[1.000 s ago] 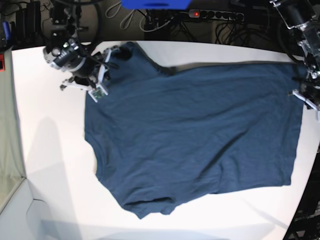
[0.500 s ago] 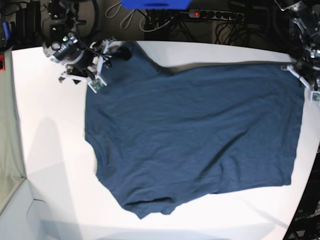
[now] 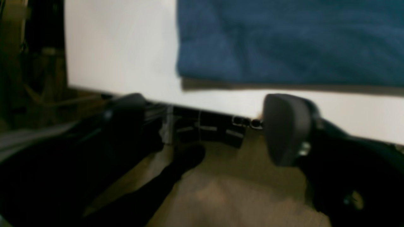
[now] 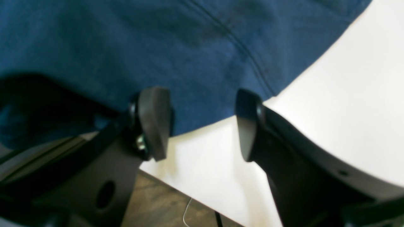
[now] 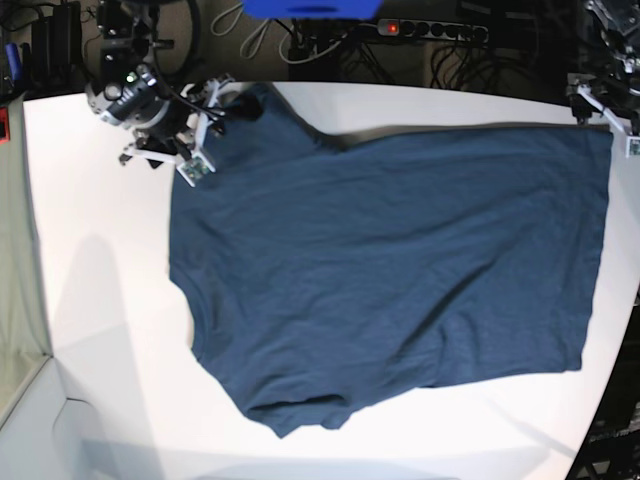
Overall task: Layout the t-shirt on the table in an organized manner, then fold the t-shirt properly
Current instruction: 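Release the shirt with the left gripper and raise it, then move the left gripper over the shirt's side and grasp the fabric, then drag the grasped fabric with the left gripper toward the shirt's side edge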
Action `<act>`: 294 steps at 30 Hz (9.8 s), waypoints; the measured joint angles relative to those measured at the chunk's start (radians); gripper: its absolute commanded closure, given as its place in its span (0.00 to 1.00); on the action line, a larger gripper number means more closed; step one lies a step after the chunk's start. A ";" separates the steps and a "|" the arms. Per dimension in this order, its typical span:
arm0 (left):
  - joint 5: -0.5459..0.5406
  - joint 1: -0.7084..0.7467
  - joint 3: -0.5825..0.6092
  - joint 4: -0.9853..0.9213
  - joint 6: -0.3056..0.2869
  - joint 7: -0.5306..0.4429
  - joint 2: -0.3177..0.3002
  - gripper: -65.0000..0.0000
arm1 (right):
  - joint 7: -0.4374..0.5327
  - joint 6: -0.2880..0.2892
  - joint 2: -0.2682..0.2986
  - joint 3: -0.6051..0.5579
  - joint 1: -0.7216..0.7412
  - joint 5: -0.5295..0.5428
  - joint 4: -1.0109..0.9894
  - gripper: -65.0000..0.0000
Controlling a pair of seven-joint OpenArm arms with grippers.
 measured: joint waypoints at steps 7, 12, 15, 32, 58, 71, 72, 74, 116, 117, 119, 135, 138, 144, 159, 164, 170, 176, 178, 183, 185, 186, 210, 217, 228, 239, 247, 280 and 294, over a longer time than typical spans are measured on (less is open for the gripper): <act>-0.006 -0.083 -0.001 -0.050 -0.001 -0.008 0.000 0.04 | 0.000 0.000 0.000 0.000 0.000 0.000 0.000 0.48; -0.004 -0.111 -0.003 -0.123 0.001 -0.011 0.000 0.04 | 0.007 0.000 0.001 0.000 -0.012 0.001 0.000 0.48; -0.005 -0.114 -0.006 -0.148 0.001 -0.050 -0.005 0.04 | 0.006 0.000 0.001 0.000 -0.014 0.000 0.000 0.48; -0.045 -0.126 -0.008 -0.248 0.004 -0.187 -0.012 0.05 | 0.007 0.000 0.001 0.000 -0.006 0.000 0.000 0.48; -0.001 -0.143 0.071 0.025 -0.005 0.018 0.008 1.00 | 0.005 0.000 0.000 0.000 -0.005 0.000 0.002 0.48; 0.007 -0.196 0.124 0.189 -0.006 0.253 -0.036 1.00 | 0.006 0.000 0.003 0.000 0.022 0.003 0.018 0.48; 0.006 -0.210 0.130 0.192 -0.006 0.264 -0.040 1.00 | 0.006 0.000 0.003 0.000 0.023 0.003 0.018 0.48; 0.009 -0.242 0.141 0.198 -0.005 0.303 -0.034 1.00 | 0.006 0.000 0.003 0.000 0.029 0.004 0.018 0.48; 0.006 -0.953 0.338 -0.536 0.320 0.016 0.055 0.52 | 0.008 0.000 0.003 -0.122 -0.052 0.004 0.072 0.48; 0.006 -0.950 0.338 -0.525 0.320 0.016 0.055 0.52 | 0.008 0.000 0.003 -0.125 -0.051 0.004 0.072 0.48; 0.002 -0.930 0.338 -0.514 0.321 -0.006 0.048 0.51 | 0.008 0.000 0.002 -0.126 -0.052 0.005 0.072 0.48; 0.008 -0.890 0.340 -0.930 0.327 -0.449 0.018 0.52 | 0.008 0.000 0.003 -0.126 -0.042 0.004 0.071 0.48; 0.008 -0.904 0.340 -1.012 0.330 -0.499 0.016 0.52 | 0.007 0.000 0.004 -0.124 -0.042 0.003 0.071 0.48; 0.007 -0.900 0.340 -1.043 0.330 -0.550 0.019 0.52 | 0.008 0.000 0.006 -0.122 -0.042 0.004 0.070 0.48; 0.002 -0.896 0.342 -1.114 0.329 -0.629 0.025 0.52 | 0.007 0.000 0.006 -0.122 -0.042 0.003 0.070 0.48; -0.002 -0.896 0.342 -1.118 0.328 -0.640 0.039 0.56 | 0.007 0.000 0.006 -0.122 -0.042 0.003 0.070 0.48; -0.005 -0.895 0.342 -1.119 0.327 -0.639 0.039 0.70 | 0.007 0.000 0.006 -0.122 -0.042 0.004 0.070 0.48; -0.005 -0.895 0.342 -1.119 0.327 -0.638 0.039 0.71 | 0.007 0.000 0.006 -0.122 -0.042 0.003 0.070 0.48; -0.005 -0.895 0.342 -1.119 0.327 -0.638 0.039 0.72 | 0.007 0.000 0.006 -0.122 -0.042 0.003 0.070 0.48; -0.005 -0.893 0.339 -1.118 0.326 -0.635 0.039 0.69 | 0.007 0.000 0.006 -0.122 -0.042 0.003 0.070 0.48; -0.010 -0.889 0.339 -1.115 0.319 -0.638 0.039 0.66 | 0.007 0.000 0.006 -0.122 -0.042 0.003 0.070 0.48; -0.009 -0.887 0.339 -1.114 0.318 -0.639 0.039 0.65 | 0.007 0.000 0.006 -0.122 -0.042 0.003 0.070 0.48; -0.130 -0.829 0.338 -1.105 0.090 -0.650 0.081 0.64 | 0.007 0.000 0.006 -0.122 -0.042 0.003 0.070 0.48; -0.257 -0.804 0.344 -1.115 0.049 -0.635 0.061 0.65 | 0.007 0.000 0.006 -0.122 -0.042 0.003 0.069 0.48; -0.416 -0.789 0.346 -1.106 0.010 -0.526 0.012 0.65 | 0.003 0.000 0.006 -0.122 -0.045 0.003 0.069 0.48; -0.381 -0.722 0.338 -1.086 0.009 -0.525 -0.148 0.65 | 0.004 0.000 0.006 -0.123 -0.044 0.003 0.069 0.48; -0.422 -0.563 0.338 -0.763 0.033 -0.332 -0.130 0.65 | 0.006 0.000 0.005 -0.126 -0.044 0.003 0.069 0.48; -0.568 -0.541 0.339 -0.766 0.139 -0.314 -0.098 0.65 | 0.007 0.000 0.003 -0.127 -0.042 0.003 0.069 0.48; -0.584 -0.618 0.333 -0.882 0.143 -0.370 -0.060 0.65 | 0.006 0.000 0.004 -0.127 -0.042 0.003 0.069 0.48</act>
